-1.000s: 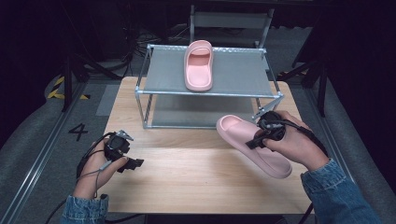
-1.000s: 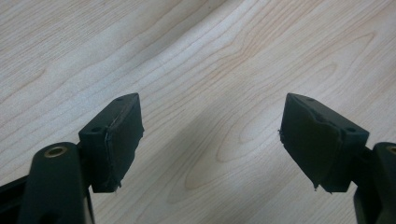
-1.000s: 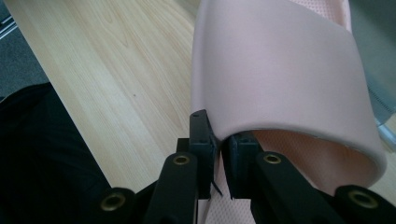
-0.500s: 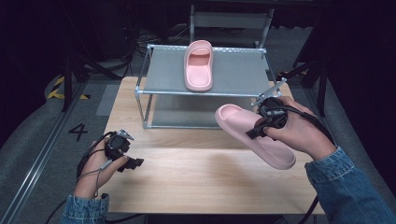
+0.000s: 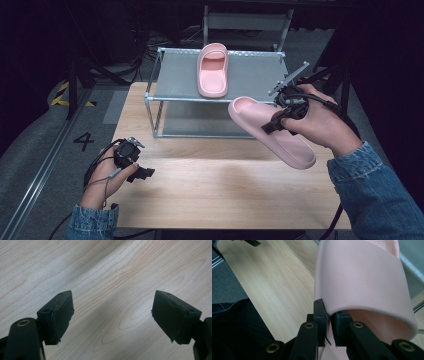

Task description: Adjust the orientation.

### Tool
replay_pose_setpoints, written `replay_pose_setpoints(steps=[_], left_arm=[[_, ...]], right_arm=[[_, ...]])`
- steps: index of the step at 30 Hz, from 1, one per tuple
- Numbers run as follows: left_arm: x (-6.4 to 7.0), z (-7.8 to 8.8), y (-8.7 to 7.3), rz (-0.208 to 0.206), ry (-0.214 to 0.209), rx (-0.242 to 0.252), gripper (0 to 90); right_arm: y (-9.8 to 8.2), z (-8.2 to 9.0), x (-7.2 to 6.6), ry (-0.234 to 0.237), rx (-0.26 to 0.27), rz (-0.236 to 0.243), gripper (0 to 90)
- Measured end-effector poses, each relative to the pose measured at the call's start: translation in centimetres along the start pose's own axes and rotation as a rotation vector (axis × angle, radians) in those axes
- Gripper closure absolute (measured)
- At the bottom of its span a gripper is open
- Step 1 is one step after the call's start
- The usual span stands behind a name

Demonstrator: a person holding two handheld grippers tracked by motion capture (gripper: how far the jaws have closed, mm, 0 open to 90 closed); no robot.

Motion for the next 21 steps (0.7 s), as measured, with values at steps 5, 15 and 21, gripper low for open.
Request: replay_pose_setpoints(steps=[5, 15, 21], left_arm=[[-0.1, -0.1, 0.1, -0.016, -0.005, -0.009, 18.3], [-0.5, -0.3, 0.3, 0.008, 0.012, -0.024, 18.1], [-0.5, -0.4, 0.4, -0.001, 0.004, -0.024, 18.2]], right_arm=[[1.3, 1.1, 0.9, -0.003, 0.004, -0.03, 83.4], [4.1, 1.6, 3.9, -0.033, 0.005, -0.105, 83.3], [6.3, 1.3, 6.0, -0.049, -0.011, -0.154, 83.3]])
Point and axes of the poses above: each handheld gripper's, and its own axes: z roughly backward along the jaws, y roughly out of its top, x roughly to its right, the point moved 5 cm from there along -z, roughly forward along the jaws, and after that the axes turned 15 degrees about -x, right-handed, at the moved point
